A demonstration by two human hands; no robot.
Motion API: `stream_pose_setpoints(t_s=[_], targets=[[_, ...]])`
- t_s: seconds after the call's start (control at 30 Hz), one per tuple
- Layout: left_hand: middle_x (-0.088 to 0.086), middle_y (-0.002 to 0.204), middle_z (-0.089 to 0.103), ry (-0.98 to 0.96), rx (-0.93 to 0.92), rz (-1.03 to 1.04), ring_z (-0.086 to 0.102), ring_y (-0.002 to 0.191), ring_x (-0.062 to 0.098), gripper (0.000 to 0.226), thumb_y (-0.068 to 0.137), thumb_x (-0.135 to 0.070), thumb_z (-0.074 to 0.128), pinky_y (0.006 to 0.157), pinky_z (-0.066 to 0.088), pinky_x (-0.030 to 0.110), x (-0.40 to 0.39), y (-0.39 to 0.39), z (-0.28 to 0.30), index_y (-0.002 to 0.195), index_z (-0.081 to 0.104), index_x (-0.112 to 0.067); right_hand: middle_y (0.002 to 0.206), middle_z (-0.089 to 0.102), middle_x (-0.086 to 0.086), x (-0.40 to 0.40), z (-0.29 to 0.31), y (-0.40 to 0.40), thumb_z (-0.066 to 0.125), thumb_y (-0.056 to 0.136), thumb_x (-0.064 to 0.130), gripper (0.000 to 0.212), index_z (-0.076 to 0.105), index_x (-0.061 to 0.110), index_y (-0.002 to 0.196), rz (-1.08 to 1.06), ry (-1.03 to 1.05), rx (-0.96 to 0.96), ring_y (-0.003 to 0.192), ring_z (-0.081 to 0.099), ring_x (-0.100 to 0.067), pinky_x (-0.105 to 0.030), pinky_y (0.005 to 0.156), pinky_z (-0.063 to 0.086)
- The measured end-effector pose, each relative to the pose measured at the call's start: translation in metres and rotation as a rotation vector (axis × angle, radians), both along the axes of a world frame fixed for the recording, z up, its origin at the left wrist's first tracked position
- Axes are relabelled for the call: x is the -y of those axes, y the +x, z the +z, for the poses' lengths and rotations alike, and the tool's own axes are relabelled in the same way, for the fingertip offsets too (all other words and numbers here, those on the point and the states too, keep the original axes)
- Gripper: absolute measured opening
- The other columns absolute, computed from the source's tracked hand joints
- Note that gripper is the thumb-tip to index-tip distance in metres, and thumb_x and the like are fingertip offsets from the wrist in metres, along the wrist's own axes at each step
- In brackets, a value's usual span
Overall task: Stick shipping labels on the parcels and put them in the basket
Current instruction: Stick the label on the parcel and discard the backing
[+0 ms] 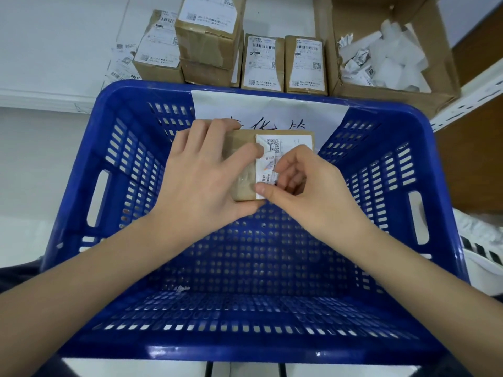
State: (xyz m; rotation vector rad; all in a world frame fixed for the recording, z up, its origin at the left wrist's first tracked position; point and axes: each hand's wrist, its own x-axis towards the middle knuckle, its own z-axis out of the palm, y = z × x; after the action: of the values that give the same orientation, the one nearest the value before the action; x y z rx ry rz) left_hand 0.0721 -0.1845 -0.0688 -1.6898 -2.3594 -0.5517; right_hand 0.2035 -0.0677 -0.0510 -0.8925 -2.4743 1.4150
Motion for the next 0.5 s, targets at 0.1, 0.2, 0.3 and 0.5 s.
stream_pose_setpoints(t_s=[0.1, 0.2, 0.3, 0.5], targets=[[0.016, 0.120, 0.056, -0.004, 0.007, 0.004, 0.044, 0.107, 0.033, 0.053, 0.067, -0.054, 0.061, 0.083, 0.034, 0.042, -0.0008, -0.0009, 0.0021, 0.110, 0.047, -0.026, 0.083, 0.068, -0.002, -0.0034, 0.0059, -0.0029, 0.061, 0.086, 0.043, 0.025, 0.060, 0.018, 0.093, -0.009, -0.149, -0.015, 0.076, 0.065, -0.013, -0.025, 0.069, 0.053], [0.018, 0.119, 0.057, 0.011, -0.012, -0.026, 0.043, 0.106, 0.032, 0.054, 0.069, -0.052, 0.062, 0.083, 0.033, 0.043, -0.0010, 0.0026, 0.0010, 0.111, 0.047, -0.022, 0.081, 0.068, -0.007, -0.0049, 0.0060, -0.0043, 0.060, 0.091, 0.032, 0.018, 0.063, 0.014, 0.091, -0.030, -0.123, -0.066, 0.075, 0.067, -0.025, -0.044, 0.073, 0.054], [0.019, 0.118, 0.057, 0.015, -0.056, -0.063, 0.045, 0.105, 0.034, 0.056, 0.069, -0.048, 0.066, 0.084, 0.035, 0.045, -0.0003, 0.0054, -0.0021, 0.111, 0.045, -0.018, 0.072, 0.066, -0.009, -0.0039, 0.0041, -0.0031, 0.062, 0.091, 0.020, 0.013, 0.062, 0.014, 0.080, -0.062, -0.144, -0.099, 0.068, 0.066, -0.027, -0.047, 0.068, 0.053], [0.018, 0.117, 0.059, 0.064, -0.028, -0.028, 0.045, 0.104, 0.031, 0.066, 0.071, -0.048, 0.066, 0.084, 0.036, 0.042, -0.0023, 0.0085, 0.0016, 0.120, 0.042, -0.012, 0.062, 0.066, -0.007, -0.0064, 0.0085, -0.0018, 0.063, 0.090, 0.013, 0.015, 0.062, 0.012, 0.075, -0.083, -0.220, -0.160, 0.053, 0.063, -0.009, -0.023, 0.053, 0.053]])
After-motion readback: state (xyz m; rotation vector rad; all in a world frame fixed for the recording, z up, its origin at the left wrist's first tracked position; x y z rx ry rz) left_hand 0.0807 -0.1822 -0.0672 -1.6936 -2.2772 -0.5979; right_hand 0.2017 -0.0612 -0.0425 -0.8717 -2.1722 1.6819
